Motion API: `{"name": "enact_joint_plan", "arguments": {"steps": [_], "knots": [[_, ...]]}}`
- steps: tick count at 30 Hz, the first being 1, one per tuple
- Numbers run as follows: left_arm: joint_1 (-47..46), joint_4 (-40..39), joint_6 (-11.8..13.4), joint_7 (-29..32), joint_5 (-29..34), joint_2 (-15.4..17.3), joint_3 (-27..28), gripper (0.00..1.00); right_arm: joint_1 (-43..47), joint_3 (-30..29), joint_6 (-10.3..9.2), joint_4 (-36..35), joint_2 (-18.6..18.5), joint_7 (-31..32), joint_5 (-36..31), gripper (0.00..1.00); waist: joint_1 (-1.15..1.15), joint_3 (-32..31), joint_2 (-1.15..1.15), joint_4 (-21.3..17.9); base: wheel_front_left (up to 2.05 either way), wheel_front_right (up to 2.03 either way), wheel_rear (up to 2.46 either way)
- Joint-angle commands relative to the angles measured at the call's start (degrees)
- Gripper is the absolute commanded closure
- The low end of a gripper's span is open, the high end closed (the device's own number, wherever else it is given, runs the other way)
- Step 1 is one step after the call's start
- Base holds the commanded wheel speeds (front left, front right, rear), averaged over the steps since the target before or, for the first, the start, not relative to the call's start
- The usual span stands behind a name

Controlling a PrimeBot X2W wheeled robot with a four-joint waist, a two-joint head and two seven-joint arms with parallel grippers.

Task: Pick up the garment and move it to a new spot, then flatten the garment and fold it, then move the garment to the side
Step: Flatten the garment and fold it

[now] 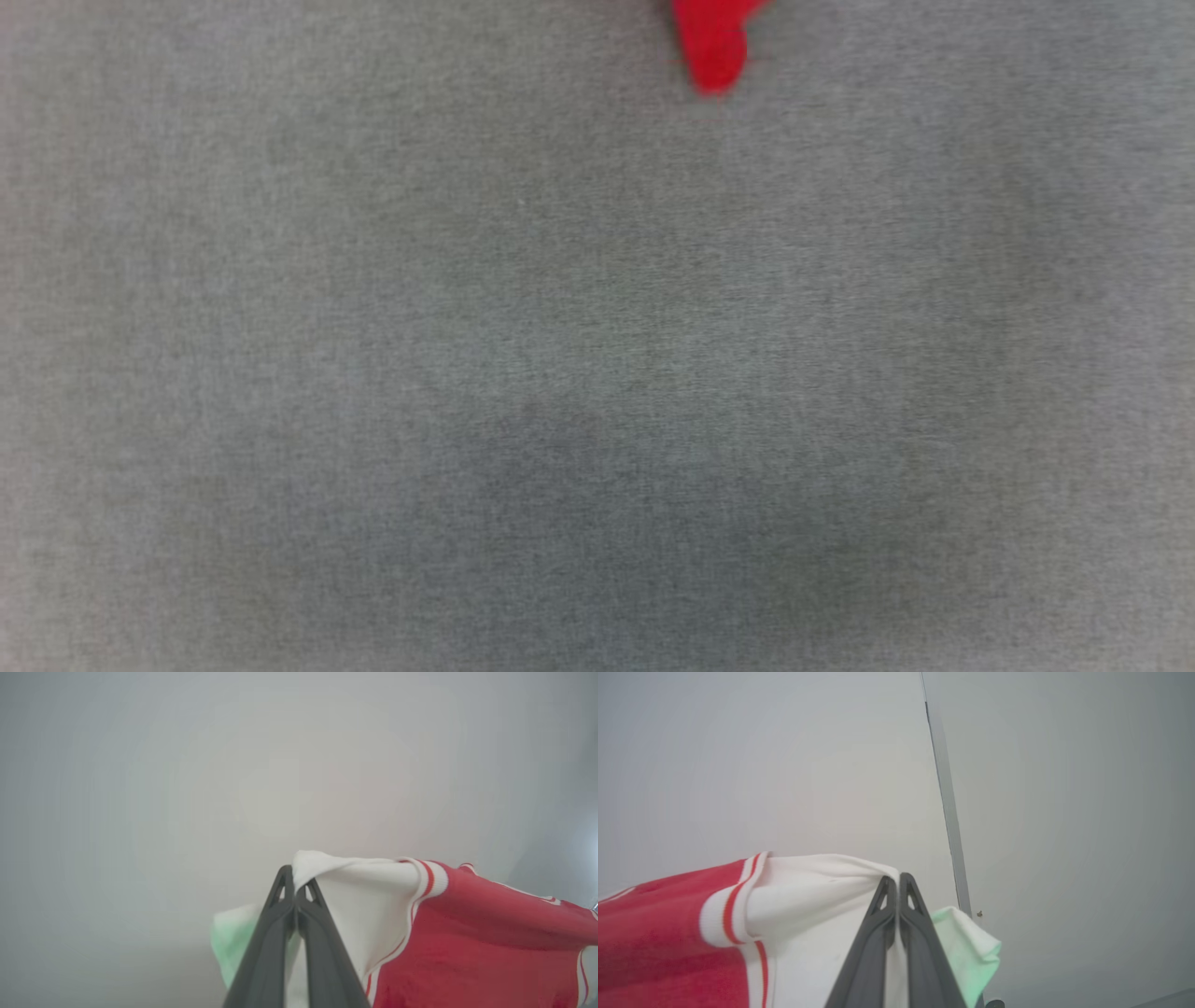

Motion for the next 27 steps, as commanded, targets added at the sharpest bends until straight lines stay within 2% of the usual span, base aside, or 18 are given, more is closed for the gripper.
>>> {"name": "enact_joint_plan", "arguments": {"steps": [1, 3, 5, 8, 12, 17, 21, 27], "knots": [[-1.1, 1.4, 0.2, -0.6, 1.0, 1.0, 0.7, 1.00, -1.3, -1.4, -0.25, 0.5, -0.9, -0.7, -0.7, 1.00, 0.00, 0.8, 0.00, 0.8, 0.00, 0.00, 0.00], [-4.8, 3.3, 0.2, -0.9, 3.1, 0.2, 2.7, 1.00, -4.9, -4.0, -0.26, 2.1, -0.5, -2.3, -2.6, 1.00, 0.00, 1.0, 0.00, 1.0, 0.00, 0.00, 0.00], [-7.1, 3.8, 0.2, -0.9, 4.5, -0.4, 7.3, 1.00, -7.8, -5.7, -0.32, 3.5, 0.0, -3.5, -4.6, 1.00, 0.00, 1.2, 0.00, 1.1, 0.00, 0.00, 0.00], [-3.3, 2.6, 0.2, -0.7, 4.1, -2.5, 9.3, 1.00, -9.3, -6.0, -0.31, 6.0, 1.0, -4.4, -6.9, 1.00, 0.00, -0.1, 0.00, 1.5, 0.00, 0.00, 0.00], [2.6, -2.7, 0.2, 0.1, 1.7, -1.1, 9.1, 1.00, -7.3, -3.3, -0.23, 8.4, 1.1, -4.8, -7.7, 1.00, 0.00, -1.9, 0.00, 1.7, 0.00, 0.00, 0.00], [14.8, -13.1, 0.2, 2.0, -3.4, 2.5, 8.6, 1.00, -0.4, 2.3, -0.23, 8.5, 0.8, -3.4, -2.8, 1.00, 0.00, -4.2, 0.00, 2.0, 0.00, 0.00, 0.00], [26.0, -22.6, 0.2, 2.5, -6.0, 5.9, 7.4, 1.00, 9.4, 9.8, -0.22, 3.2, -0.6, -0.3, 4.5, 1.00, 0.00, -6.2, 0.00, 2.2, 0.00, 0.00, 0.00], [41.4, -34.5, 0.2, 0.5, -7.4, 10.4, 6.1, 1.00, 29.9, 18.2, -0.18, -14.9, -7.0, 8.2, 18.9, 1.00, 0.00, -9.8, 0.00, 2.2, 0.00, 0.00, 0.00]]}}
